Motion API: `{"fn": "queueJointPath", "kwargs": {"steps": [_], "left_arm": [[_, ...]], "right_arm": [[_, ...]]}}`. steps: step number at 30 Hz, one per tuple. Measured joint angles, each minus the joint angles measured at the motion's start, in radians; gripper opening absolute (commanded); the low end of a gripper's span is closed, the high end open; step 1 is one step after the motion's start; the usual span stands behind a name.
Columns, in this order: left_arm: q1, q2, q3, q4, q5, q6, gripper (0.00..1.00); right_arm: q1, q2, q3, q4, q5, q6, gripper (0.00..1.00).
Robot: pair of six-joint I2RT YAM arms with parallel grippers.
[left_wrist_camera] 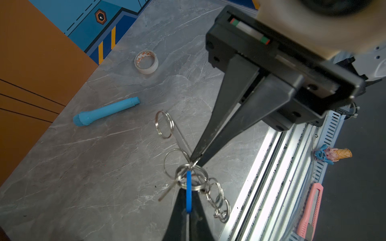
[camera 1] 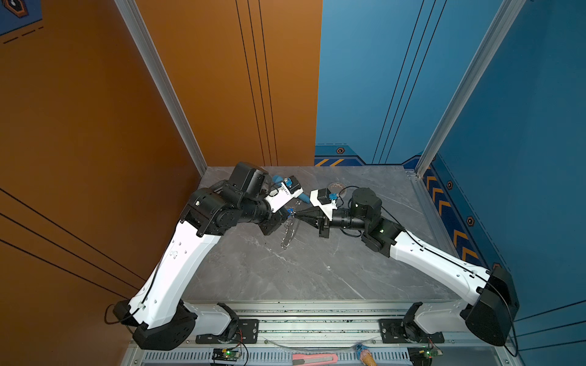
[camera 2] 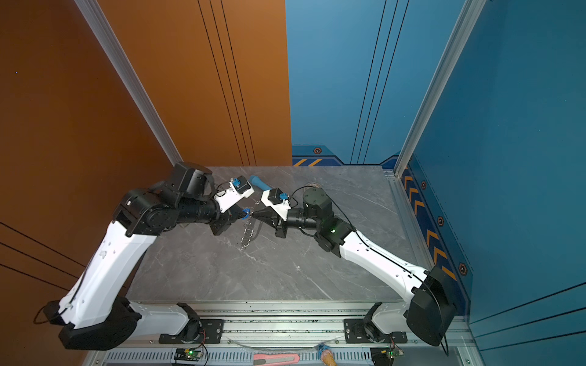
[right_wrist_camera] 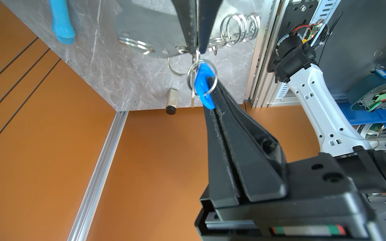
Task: Remove the keys from the keyring
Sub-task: 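Lower the blue-tagged brass key with the left gripper and release it on the table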
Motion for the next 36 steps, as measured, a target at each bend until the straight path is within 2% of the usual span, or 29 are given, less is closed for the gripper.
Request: {"fn": "queueJointPath", "kwargs": {"steps": [5, 19, 27, 36], "left_arm": [[0.017, 0.0, 0.001, 0.001, -0.023, 0.003, 0.0], [0.023, -0.023, -0.087, 0.07, -0.043, 0.002, 0.0], [0.023, -0.056, -0.139, 0.102, -0.045, 0.002, 0.0], [-0.025, -0.036, -0.15, 0.047, -0.055, 0.002, 0.0]], "right_arm": [[0.003, -0.032, -0.019, 0.032, 0.062, 0.037, 0.0], [0.028, -0.048, -0.153, 0.315, 0.18, 0.347, 0.0], [0.04, -0.031, -0.17, 0.421, 0.19, 0.497, 0.0], [0.074, -0.015, -0.175, 0.544, 0.298, 0.576, 0.0]]}}
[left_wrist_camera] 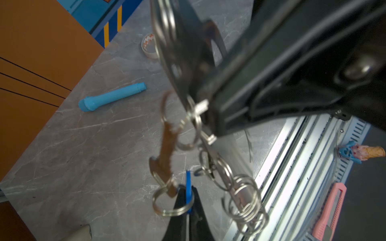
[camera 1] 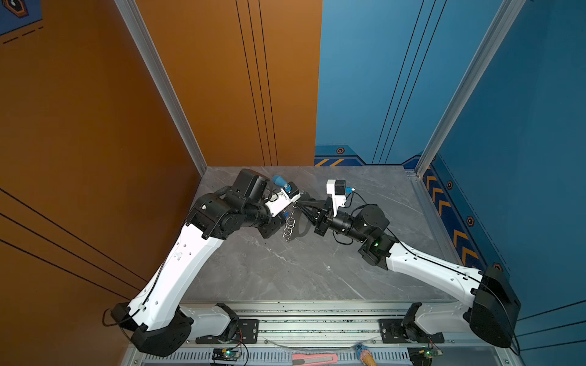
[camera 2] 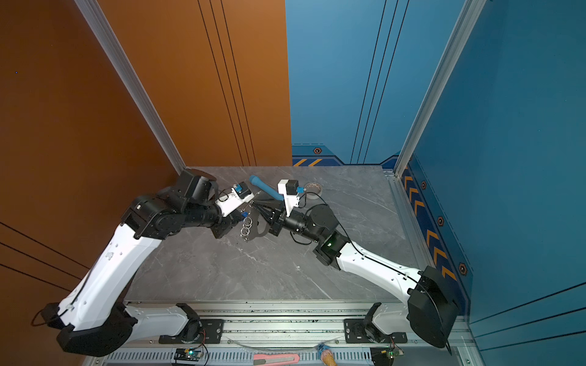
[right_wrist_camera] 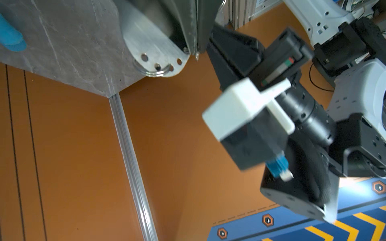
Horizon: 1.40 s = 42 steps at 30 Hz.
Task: Remove the keys from the keyring
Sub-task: 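Lower the blue-tagged brass key with the left gripper and release it on the table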
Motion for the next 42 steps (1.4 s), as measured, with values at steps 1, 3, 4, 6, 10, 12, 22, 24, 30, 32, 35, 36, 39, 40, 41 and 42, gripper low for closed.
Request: {"fn": "queueJointPath", "kwargs": {"steps": [1, 3, 4, 6, 10, 12, 22, 24, 30, 32, 35, 36, 39, 40, 41, 42], "left_arm": [[-0.009, 0.004, 0.0, -0.006, 0.0, 0.0, 0.0], [-0.027, 0.006, 0.0, -0.013, 0.0, -0.003, 0.0], [-0.033, 0.006, 0.0, -0.014, 0.001, -0.005, 0.0], [-0.044, 0.006, 0.004, -0.013, 0.0, -0.01, 0.0], [-0.04, 0.001, 0.005, -0.013, -0.026, -0.033, 0.0], [-0.022, -0.013, 0.004, -0.013, -0.047, -0.051, 0.0], [0.065, -0.172, -0.31, 0.093, -0.061, -0.278, 0.0], [0.053, -0.179, -0.447, 0.187, -0.045, -0.362, 0.0], [-0.01, -0.103, -0.737, 0.491, -0.041, -0.566, 0.0], [-0.019, -0.059, -0.785, 0.573, -0.042, -0.613, 0.0], [-0.027, 0.021, -0.838, 0.681, -0.045, -0.669, 0.0], [-0.028, 0.041, -0.846, 0.703, -0.045, -0.68, 0.0], [-0.034, 0.113, -0.863, 0.767, -0.045, -0.71, 0.0], [-0.035, 0.135, -0.864, 0.781, -0.044, -0.716, 0.0], [-0.035, 0.156, -0.864, 0.796, -0.044, -0.72, 0.01], [-0.035, 0.171, -0.864, 0.807, -0.044, -0.721, 0.05]], "right_arm": [[0.003, 0.0, 0.0, 0.011, 0.013, 0.0, 0.0], [0.009, 0.0, 0.0, 0.025, 0.037, 0.0, 0.0], [0.011, 0.0, 0.0, 0.028, 0.043, 0.0, 0.0], [0.016, 0.002, 0.0, 0.039, 0.054, 0.0, 0.0], [0.016, 0.002, -0.002, 0.044, 0.069, -0.005, 0.0], [0.011, -0.001, -0.01, 0.04, 0.069, -0.022, 0.0], [-0.097, -0.168, -0.12, -0.216, 0.072, -0.157, 0.0], [-0.12, -0.222, -0.133, -0.305, 0.072, -0.2, 0.0], [-0.217, -0.319, -0.154, -0.59, 0.066, -0.315, 0.0], [-0.24, -0.324, -0.163, -0.665, 0.065, -0.343, 0.0], [-0.259, -0.323, -0.186, -0.743, 0.064, -0.37, 0.0], [-0.261, -0.323, -0.193, -0.757, 0.064, -0.373, 0.0], [-0.264, -0.312, -0.213, -0.79, 0.053, -0.384, 0.0], [-0.264, -0.304, -0.214, -0.797, 0.048, -0.387, 0.0], [-0.264, -0.294, -0.214, -0.8, 0.042, -0.389, 0.0], [-0.264, -0.287, -0.214, -0.804, 0.041, -0.391, 0.0]]}}
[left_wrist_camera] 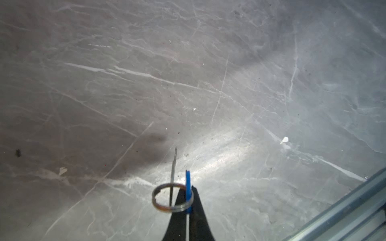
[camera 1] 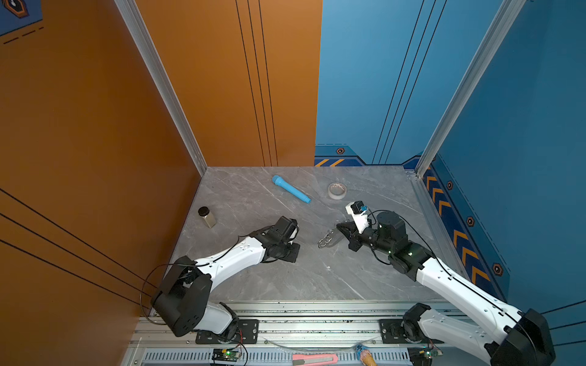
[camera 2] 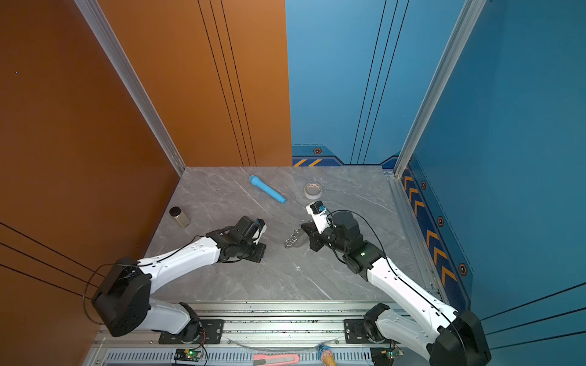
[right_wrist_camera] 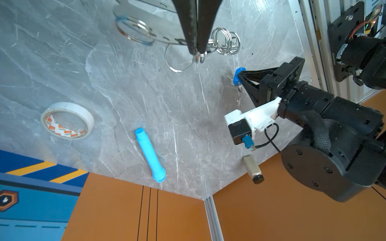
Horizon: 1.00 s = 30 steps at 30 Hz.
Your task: Remove the keys from the keyring
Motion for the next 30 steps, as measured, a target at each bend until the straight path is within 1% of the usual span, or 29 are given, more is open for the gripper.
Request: {"fn": "queueJointPath", "kwargs": {"steps": [3, 7, 14, 16, 18, 21, 26, 30], "left_arm": [[0.003, 0.037, 0.0, 0.016, 0.004, -0.007, 0.18], [0.005, 0.066, 0.0, 0.019, 0.008, -0.01, 0.44], [0.01, 0.051, 0.043, -0.029, 0.005, 0.006, 0.69], [0.009, 0.021, 0.071, -0.065, -0.001, 0.014, 0.71], [0.004, -0.018, 0.108, -0.096, -0.009, 0.022, 0.74], [-0.011, -0.095, 0.155, -0.126, -0.022, 0.034, 0.75], [-0.08, -0.2, 0.24, -0.138, -0.024, 0.07, 0.76], [-0.137, -0.261, 0.264, -0.114, -0.025, 0.121, 0.76]], "right_arm": [[0.0, 0.019, 0.0, -0.002, -0.003, -0.001, 0.0], [0.0, 0.045, 0.0, -0.002, -0.008, -0.002, 0.0], [-0.001, 0.067, 0.0, -0.002, -0.013, -0.004, 0.0], [-0.002, 0.067, 0.0, -0.002, -0.023, -0.003, 0.0], [-0.002, 0.069, 0.0, -0.001, -0.029, 0.004, 0.0], [-0.002, 0.08, 0.0, 0.001, -0.033, 0.021, 0.0], [-0.002, 0.106, 0.0, 0.037, -0.036, 0.059, 0.0], [-0.002, 0.127, 0.016, 0.072, -0.037, 0.091, 0.0]]}}
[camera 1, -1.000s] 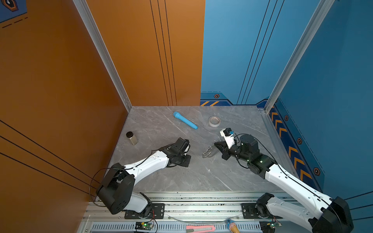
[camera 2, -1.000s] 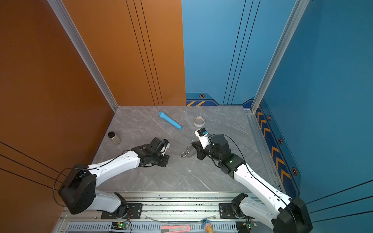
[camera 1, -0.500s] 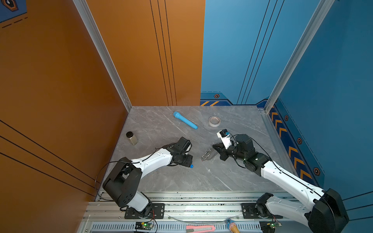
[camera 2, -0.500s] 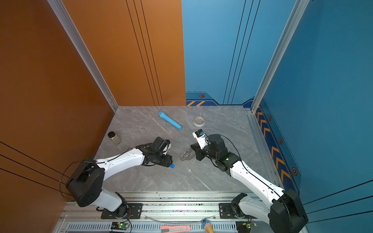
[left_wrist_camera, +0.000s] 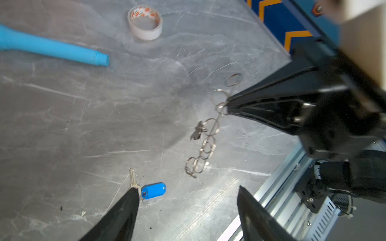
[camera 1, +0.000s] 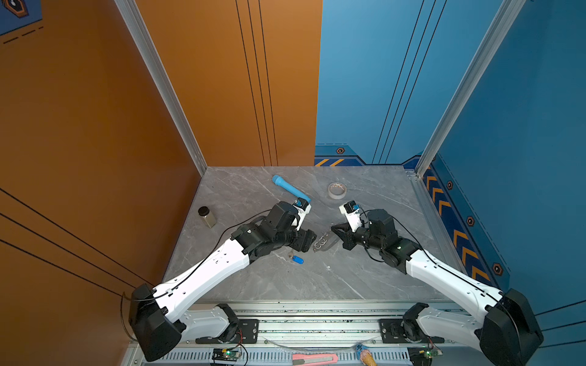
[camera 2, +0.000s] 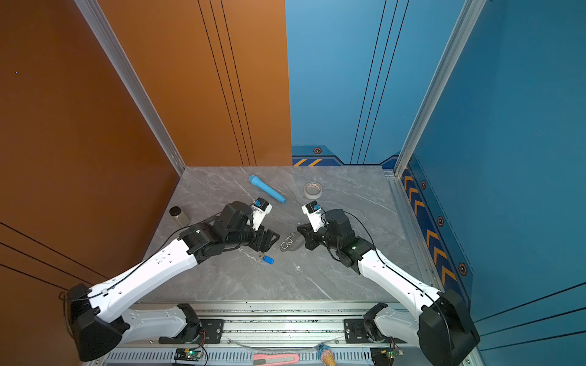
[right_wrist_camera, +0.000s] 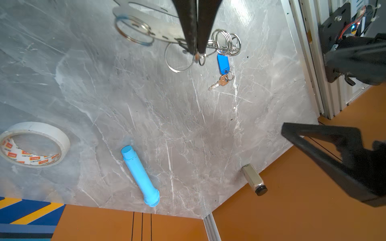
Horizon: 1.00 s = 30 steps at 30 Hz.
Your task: Remove the keys from the keyring
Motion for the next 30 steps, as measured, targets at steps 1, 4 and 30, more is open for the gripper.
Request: {"fn": "queueJointPath", "kwargs": {"steps": [1, 4, 30], "left_arm": [[-0.008, -0.014, 0.001, 0.008, 0.002, 0.019, 0.76], [-0.021, -0.034, 0.001, 0.048, 0.009, 0.074, 0.76], [0.146, 0.055, 0.001, 0.19, 0.164, 0.375, 0.66]], "right_arm": [[0.0, 0.008, 0.01, 0.01, 0.0, 0.009, 0.0], [0.006, 0.029, 0.049, 0.03, -0.004, 0.029, 0.0], [0.074, 0.035, 0.163, 0.1, -0.023, 0.107, 0.0]]}}
